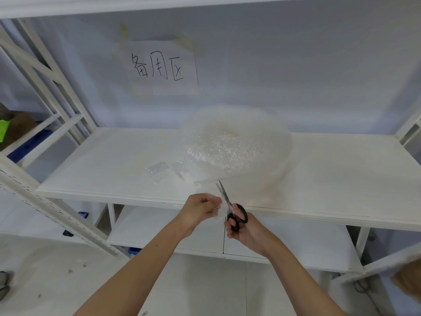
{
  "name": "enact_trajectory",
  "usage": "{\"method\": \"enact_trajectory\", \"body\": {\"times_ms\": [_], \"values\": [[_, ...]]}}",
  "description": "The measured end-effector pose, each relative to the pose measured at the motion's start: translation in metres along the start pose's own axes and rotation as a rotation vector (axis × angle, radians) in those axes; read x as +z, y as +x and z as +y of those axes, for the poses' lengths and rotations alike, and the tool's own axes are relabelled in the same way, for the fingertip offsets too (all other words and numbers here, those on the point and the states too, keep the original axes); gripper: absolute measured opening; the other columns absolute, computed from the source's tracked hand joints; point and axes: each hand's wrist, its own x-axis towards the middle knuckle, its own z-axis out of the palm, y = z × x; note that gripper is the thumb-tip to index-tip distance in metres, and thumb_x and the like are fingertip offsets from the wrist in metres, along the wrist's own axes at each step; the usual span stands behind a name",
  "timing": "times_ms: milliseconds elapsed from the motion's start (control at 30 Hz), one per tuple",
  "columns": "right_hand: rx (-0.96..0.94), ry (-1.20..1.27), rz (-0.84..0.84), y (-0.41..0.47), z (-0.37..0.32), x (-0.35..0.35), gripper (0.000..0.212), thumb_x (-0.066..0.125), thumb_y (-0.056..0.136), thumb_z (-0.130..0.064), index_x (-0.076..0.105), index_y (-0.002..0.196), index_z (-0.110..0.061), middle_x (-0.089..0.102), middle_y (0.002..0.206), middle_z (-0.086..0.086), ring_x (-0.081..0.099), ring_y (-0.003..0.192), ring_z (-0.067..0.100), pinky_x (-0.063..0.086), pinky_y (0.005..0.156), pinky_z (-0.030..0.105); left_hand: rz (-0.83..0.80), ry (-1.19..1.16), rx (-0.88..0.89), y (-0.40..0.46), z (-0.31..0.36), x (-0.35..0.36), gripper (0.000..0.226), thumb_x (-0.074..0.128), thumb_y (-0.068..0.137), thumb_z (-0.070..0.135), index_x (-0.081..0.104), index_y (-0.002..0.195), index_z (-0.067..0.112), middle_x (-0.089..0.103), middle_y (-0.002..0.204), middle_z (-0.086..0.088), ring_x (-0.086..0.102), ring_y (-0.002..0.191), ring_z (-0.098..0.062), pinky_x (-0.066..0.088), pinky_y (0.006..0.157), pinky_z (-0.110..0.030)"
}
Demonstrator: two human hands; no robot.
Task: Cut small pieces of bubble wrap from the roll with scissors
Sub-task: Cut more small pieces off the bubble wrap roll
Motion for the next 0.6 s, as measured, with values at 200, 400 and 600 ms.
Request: {"method": "enact_trajectory", "body": {"times_ms": [200, 400, 600], "values": [[-0.015, -0.018, -0.002, -0.0002, 0.0011, -0.0014, 0.04, 0.071, 0.075, -0.042, 0.047, 0.066, -0.011, 0.044, 0.066, 0.005, 0.041, 0.062, 0.018, 0.04, 0.065, 0.029, 0.0, 0.007, -0.012, -0.0006, 0.0012, -0.0014, 0.013, 0.066, 0.091, 0.013, 0.068, 0.088, 0.001, 0.063, 0.075, -0.006, 0.058, 0.074, -0.019, 0.056, 0.081, -0.029], [-0.012, -0.038, 0.029, -0.0021, 0.0018, -0.0032, 0.038, 0.064, 0.086, -0.035, 0.044, 0.062, -0.012, 0.044, 0.064, 0.005, 0.041, 0.06, 0.017, 0.04, 0.062, 0.028, -0.012, 0.03, -0.017, -0.0006, 0.001, -0.0009, 0.016, 0.066, 0.091, 0.014, 0.069, 0.094, -0.002, 0.064, 0.074, -0.004, 0.06, 0.075, -0.018, 0.056, 0.082, -0.029], [-0.006, -0.01, -0.009, -0.0023, -0.0012, -0.0029, 0.037, 0.066, 0.085, -0.039, 0.045, 0.074, -0.011, 0.045, 0.066, 0.004, 0.04, 0.063, 0.019, 0.04, 0.065, 0.03, -0.037, 0.041, -0.005, -0.0025, 0.005, -0.0026, 0.023, 0.066, 0.091, 0.013, 0.068, 0.101, -0.007, 0.064, 0.078, -0.006, 0.06, 0.081, -0.021, 0.056, 0.084, -0.03]]}}
